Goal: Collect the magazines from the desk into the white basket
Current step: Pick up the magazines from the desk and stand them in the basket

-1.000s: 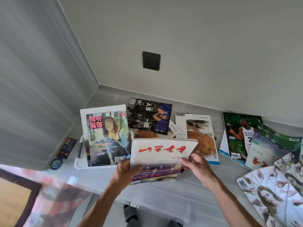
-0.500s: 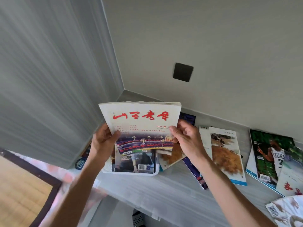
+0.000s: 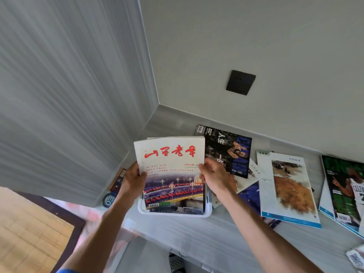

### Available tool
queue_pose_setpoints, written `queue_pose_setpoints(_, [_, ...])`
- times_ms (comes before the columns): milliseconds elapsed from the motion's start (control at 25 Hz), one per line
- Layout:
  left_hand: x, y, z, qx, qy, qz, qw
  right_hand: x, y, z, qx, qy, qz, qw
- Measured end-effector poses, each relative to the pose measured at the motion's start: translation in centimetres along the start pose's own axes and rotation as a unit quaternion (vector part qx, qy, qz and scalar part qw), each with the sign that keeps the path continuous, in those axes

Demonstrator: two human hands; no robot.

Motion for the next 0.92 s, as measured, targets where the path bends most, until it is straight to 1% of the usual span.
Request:
queue_pose_setpoints(80, [0.9, -0.1, -0.4, -0.027, 0.034, 0.021, 0.999, 0.2, -0.2, 2.0, 0.066, 0.005, 0.027, 0.997])
queue_pose_setpoints(120, [1.2, -0.4, -0.2, -0.035, 0.037, 0.055, 0.997, 0.2, -0.4, 2.7, 0.091, 0.022, 0.042, 0.995])
queue_pose_setpoints(160, [1.1, -0.8, 0.1, -0.037, 0.033, 0.101, 0.994, 0.1, -0.5, 3.0, 0.093, 0.03, 0.054, 0.994])
queue_pose_setpoints(200, [1.2, -1.4, 0.6, -0.024, 0.026, 0.143, 0.989, -0.4, -0.7, 3.2, 0.077, 0.029, 0.06, 0.995])
queue_pose_setpoints(240, [2.0, -2.4, 1.4, 0.007, 0.018, 0.166, 0.986, -1.4, -1.2, 3.8, 0.055, 0.029, 0.06, 0.996])
queue_pose_setpoints(280, [3.4, -3.6, 2.4, 0.047, 0.013, 0.162, 0.986, -2.7, -2.1, 4.6, 0.041, 0.031, 0.055, 0.997])
queue_pose_setpoints(320, [5.5, -5.2, 3.3, 0.087, 0.013, 0.133, 0.987, -4.5, -3.4, 6.2, 0.047, 0.027, 0.052, 0.997])
queue_pose_setpoints(360, [8.0, -6.9, 4.1, 0.121, 0.016, 0.09, 0.989, -6.7, -4.9, 8.5, 0.08, 0.015, 0.059, 0.995])
queue_pose_setpoints(440, [12.8, -10.0, 4.9, 0.162, 0.025, -0.004, 0.986, -11.6, -8.1, 13.4, 0.181, -0.016, 0.1, 0.978])
queue_pose_setpoints(520, [17.7, -12.3, 5.2, 0.17, 0.061, -0.076, 0.981, -17.5, -10.7, 17.0, 0.239, -0.034, 0.158, 0.957])
queue_pose_setpoints(560, [19.9, -13.2, 5.1, 0.169, 0.089, -0.098, 0.977, -20.2, -11.8, 18.0, 0.253, -0.044, 0.18, 0.95])
queue_pose_setpoints(640, [23.6, -14.7, 4.6, 0.155, 0.135, -0.126, 0.971, -25.2, -13.5, 19.6, 0.263, -0.097, 0.195, 0.94])
queue_pose_setpoints(760, [27.2, -16.6, 3.2, 0.108, 0.15, -0.155, 0.97, -30.3, -14.9, 21.6, 0.287, -0.188, 0.157, 0.926])
queue_pose_setpoints(840, [29.0, -18.0, 2.4, 0.098, 0.151, -0.171, 0.969, -32.0, -15.0, 23.0, 0.314, -0.232, 0.104, 0.915])
queue_pose_setpoints(920, [29.7, -19.0, 1.7, 0.091, 0.144, -0.169, 0.971, -32.5, -14.5, 23.8, 0.331, -0.243, 0.06, 0.91])
Point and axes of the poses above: each hand's wrist, its own y-axis towards the middle knuckle, its own x-axis out of the palm, z = x × y, the point moved 8 cm from there along y, towards the middle knuckle, and after that the axes turned 14 degrees about -x, right-handed, at the moved point
